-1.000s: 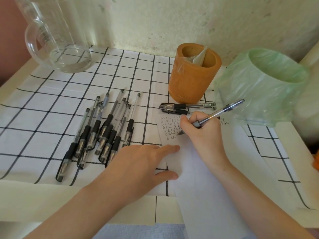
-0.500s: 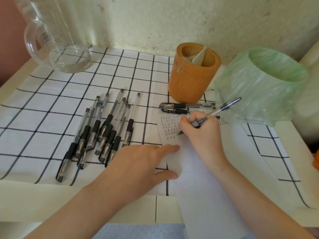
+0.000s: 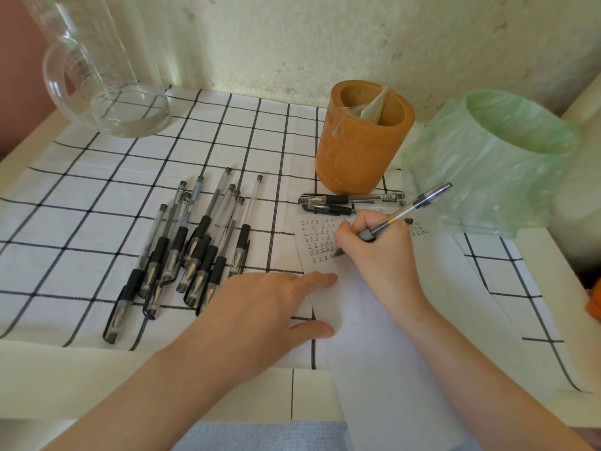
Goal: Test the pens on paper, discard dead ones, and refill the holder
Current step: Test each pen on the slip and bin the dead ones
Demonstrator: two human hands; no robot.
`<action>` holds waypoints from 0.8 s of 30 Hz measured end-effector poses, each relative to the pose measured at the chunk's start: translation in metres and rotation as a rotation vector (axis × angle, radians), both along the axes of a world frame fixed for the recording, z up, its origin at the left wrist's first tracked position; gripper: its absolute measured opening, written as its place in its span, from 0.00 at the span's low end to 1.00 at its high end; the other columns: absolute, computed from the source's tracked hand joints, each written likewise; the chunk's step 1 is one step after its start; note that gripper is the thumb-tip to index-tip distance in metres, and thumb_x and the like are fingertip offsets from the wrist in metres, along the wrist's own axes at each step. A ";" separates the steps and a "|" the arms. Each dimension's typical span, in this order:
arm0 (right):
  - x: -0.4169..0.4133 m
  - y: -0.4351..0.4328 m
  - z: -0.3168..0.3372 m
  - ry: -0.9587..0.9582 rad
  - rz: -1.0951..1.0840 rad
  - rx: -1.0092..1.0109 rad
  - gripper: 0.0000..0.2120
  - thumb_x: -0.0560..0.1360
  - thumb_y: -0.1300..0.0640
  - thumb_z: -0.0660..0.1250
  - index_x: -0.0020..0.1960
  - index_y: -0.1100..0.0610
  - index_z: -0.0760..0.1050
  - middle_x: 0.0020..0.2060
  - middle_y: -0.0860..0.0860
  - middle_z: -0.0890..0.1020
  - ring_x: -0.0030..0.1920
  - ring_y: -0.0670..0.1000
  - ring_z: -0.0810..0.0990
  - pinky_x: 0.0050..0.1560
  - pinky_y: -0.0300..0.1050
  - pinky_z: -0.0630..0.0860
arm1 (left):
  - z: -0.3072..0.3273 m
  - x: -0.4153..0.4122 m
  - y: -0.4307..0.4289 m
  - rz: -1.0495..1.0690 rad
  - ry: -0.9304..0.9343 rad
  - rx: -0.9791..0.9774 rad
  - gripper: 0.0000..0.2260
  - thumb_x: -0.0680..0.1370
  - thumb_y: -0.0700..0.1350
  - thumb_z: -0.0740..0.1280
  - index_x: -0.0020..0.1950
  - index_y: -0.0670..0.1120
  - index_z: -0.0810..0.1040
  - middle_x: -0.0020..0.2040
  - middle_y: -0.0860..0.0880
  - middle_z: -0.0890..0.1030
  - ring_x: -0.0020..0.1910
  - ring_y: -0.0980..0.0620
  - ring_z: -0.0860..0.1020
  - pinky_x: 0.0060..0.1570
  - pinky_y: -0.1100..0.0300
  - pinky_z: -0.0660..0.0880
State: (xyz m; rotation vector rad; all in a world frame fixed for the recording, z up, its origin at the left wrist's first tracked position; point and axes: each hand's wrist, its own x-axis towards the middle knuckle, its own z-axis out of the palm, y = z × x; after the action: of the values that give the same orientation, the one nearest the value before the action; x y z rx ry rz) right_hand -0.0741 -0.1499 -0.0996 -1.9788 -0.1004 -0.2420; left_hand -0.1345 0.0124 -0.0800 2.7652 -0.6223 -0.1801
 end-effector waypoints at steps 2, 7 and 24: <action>0.000 0.000 0.000 -0.001 -0.008 -0.007 0.15 0.71 0.67 0.67 0.27 0.62 0.68 0.18 0.44 0.67 0.23 0.42 0.68 0.29 0.35 0.69 | 0.000 0.000 0.000 -0.002 0.000 -0.001 0.26 0.74 0.66 0.56 0.70 0.66 0.54 0.32 0.57 0.64 0.37 0.55 0.67 0.37 0.64 0.62; 0.000 0.000 0.001 -0.004 -0.028 -0.005 0.16 0.71 0.66 0.67 0.28 0.66 0.66 0.20 0.50 0.67 0.26 0.53 0.75 0.33 0.47 0.73 | 0.000 0.000 0.000 -0.003 -0.002 0.001 0.26 0.74 0.66 0.56 0.70 0.66 0.54 0.31 0.58 0.63 0.37 0.56 0.66 0.37 0.64 0.62; 0.000 0.000 -0.002 -0.001 0.008 0.020 0.15 0.73 0.65 0.67 0.28 0.65 0.69 0.19 0.45 0.71 0.26 0.45 0.76 0.35 0.38 0.73 | -0.001 0.001 -0.001 -0.002 0.001 0.004 0.26 0.73 0.67 0.56 0.70 0.66 0.55 0.31 0.57 0.63 0.37 0.57 0.67 0.38 0.64 0.63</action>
State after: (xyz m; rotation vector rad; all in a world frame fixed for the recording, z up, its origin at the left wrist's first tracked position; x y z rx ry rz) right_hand -0.0741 -0.1498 -0.1014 -1.9584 -0.1067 -0.2382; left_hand -0.1335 0.0115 -0.0809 2.7679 -0.6252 -0.1832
